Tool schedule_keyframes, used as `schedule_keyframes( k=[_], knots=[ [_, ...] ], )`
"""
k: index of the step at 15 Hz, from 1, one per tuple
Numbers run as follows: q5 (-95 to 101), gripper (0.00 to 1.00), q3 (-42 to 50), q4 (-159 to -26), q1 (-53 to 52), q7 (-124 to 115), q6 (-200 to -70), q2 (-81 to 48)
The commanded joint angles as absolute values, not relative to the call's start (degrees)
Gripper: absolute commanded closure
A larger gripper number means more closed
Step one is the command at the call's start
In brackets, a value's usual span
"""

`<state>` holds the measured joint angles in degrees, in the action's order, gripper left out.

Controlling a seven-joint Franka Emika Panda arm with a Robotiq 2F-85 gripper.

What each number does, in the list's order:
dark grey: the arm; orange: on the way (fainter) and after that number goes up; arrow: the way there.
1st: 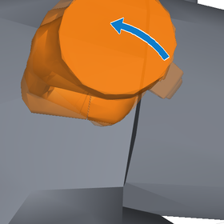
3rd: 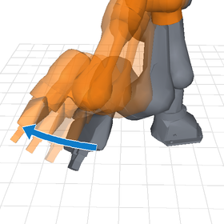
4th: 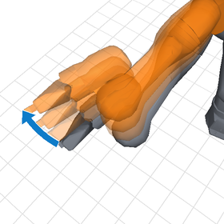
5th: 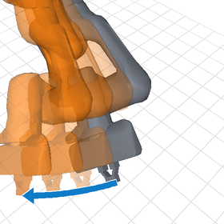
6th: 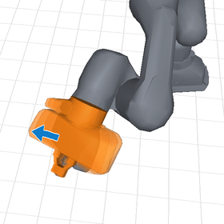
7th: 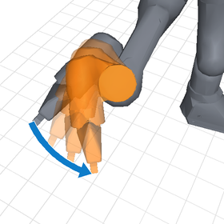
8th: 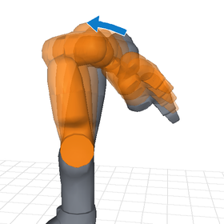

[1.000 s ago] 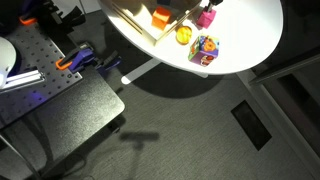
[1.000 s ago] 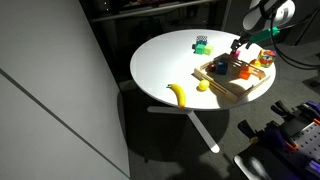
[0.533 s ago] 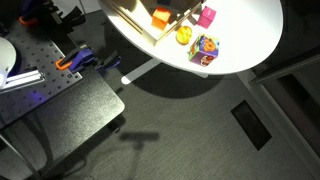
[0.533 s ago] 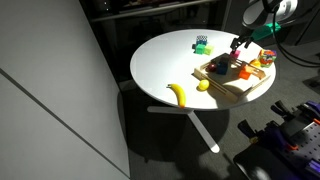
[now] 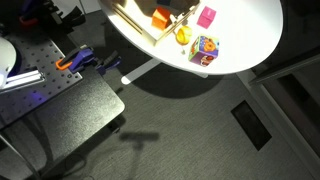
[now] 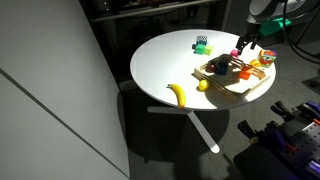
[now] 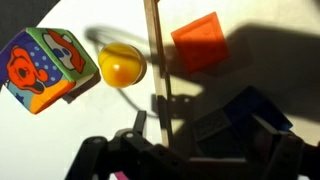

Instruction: Remove the mulberry pink block from the wooden bowl and place drop it on the table

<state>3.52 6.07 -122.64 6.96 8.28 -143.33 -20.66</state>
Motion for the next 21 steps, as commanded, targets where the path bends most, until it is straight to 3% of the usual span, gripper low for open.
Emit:
schedule_keyframes(
  k=[1, 11, 21],
  knots=[
    [4.9, 0.0, 5.87, -125.68, 6.4, 8.34, -137.73, -15.56],
    [9.02, 0.0, 5.39, -128.56, 4.09, 7.42, -122.56, -5.04],
    [7.37, 0.0, 3.88, -131.87, 3.6, 8.57, -117.91, 4.32]
  ],
)
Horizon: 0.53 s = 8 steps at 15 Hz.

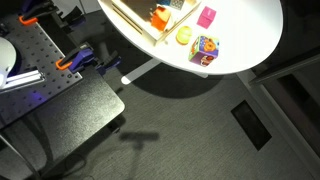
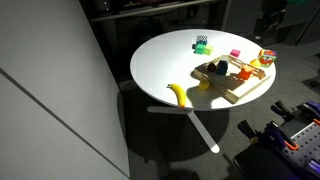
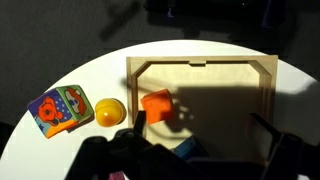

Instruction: Remove the mulberry pink block from the wooden bowl and place drop it on the table

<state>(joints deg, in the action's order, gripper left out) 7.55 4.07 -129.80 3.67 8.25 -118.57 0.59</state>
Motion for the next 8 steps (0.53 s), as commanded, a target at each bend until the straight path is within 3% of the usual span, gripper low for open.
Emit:
schedule_keyframes(
  k=[1, 8],
  knots=[
    [7.15, 0.0, 3.89, -132.19, 3.64, 8.69, -118.01, 4.97],
    [7.45, 0.0, 3.97, -131.92, 3.66, 8.25, -118.47, 5.0]
  ],
)
